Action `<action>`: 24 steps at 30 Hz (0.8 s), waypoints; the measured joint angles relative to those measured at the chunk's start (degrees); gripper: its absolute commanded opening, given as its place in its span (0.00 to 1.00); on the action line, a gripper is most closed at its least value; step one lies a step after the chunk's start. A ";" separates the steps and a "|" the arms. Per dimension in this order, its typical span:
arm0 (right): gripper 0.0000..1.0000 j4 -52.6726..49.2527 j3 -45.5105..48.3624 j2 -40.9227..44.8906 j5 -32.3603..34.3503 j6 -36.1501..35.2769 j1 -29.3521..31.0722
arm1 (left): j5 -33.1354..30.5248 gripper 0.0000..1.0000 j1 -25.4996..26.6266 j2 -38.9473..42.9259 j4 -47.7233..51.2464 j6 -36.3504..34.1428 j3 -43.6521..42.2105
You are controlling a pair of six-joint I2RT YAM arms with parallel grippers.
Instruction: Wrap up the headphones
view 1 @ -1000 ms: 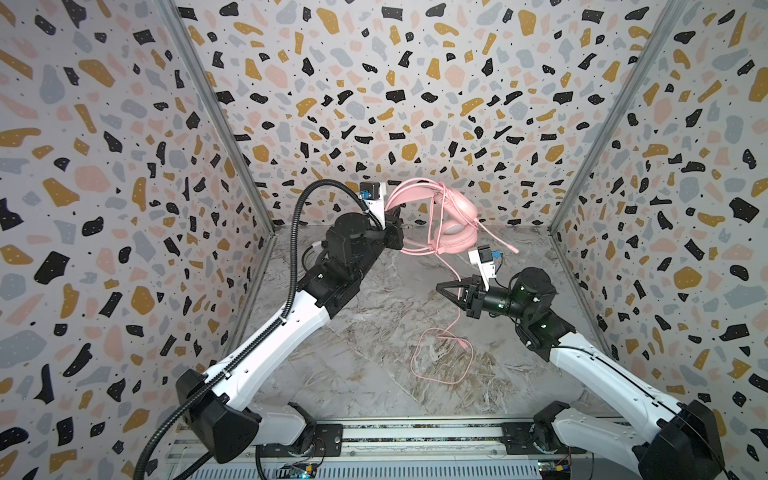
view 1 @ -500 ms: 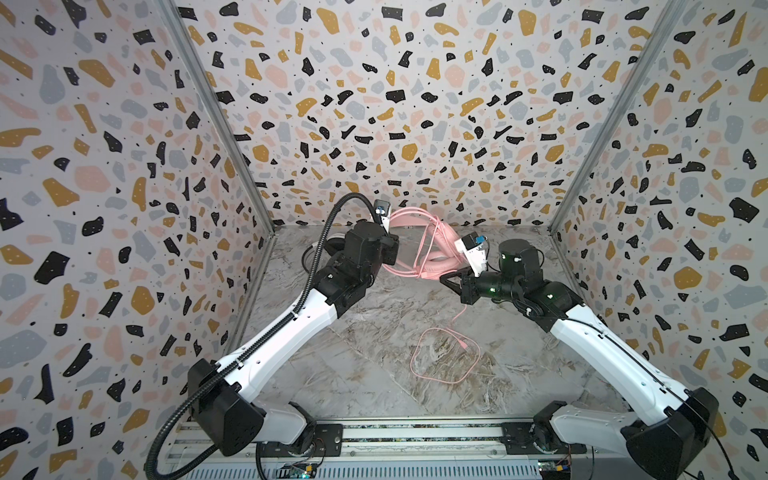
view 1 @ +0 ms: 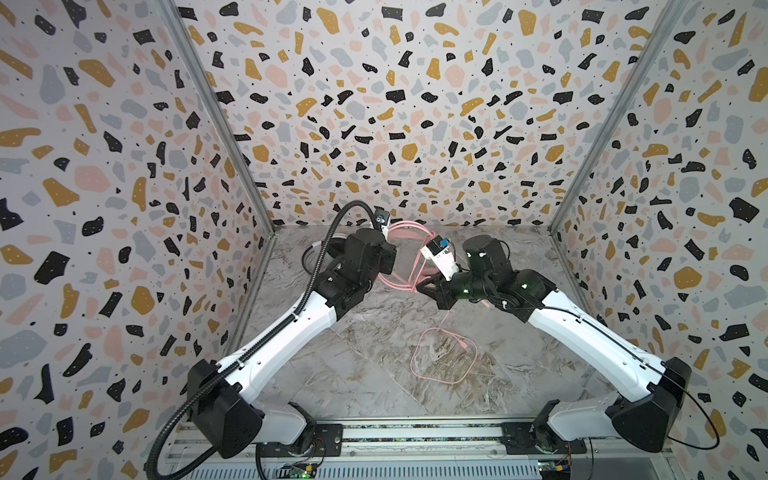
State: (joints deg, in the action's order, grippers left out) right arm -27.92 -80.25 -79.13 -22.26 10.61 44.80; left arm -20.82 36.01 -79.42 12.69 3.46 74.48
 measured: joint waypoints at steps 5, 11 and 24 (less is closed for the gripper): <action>0.05 -1.38 -1.01 -1.79 1.75 -0.68 1.62 | 2.32 0.00 1.22 -2.38 1.38 0.68 0.24; 0.05 -5.51 -3.54 -2.23 4.81 -2.01 -0.68 | 2.40 0.00 2.10 -1.62 0.83 0.59 -1.11; 0.05 -11.52 -6.67 -1.38 7.08 -6.93 -5.86 | -1.75 0.00 2.47 6.82 -6.67 -0.33 -8.87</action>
State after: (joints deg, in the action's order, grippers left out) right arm -39.44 -86.91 -80.51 -15.18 3.68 38.94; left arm -22.57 38.48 -72.60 6.02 3.14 65.60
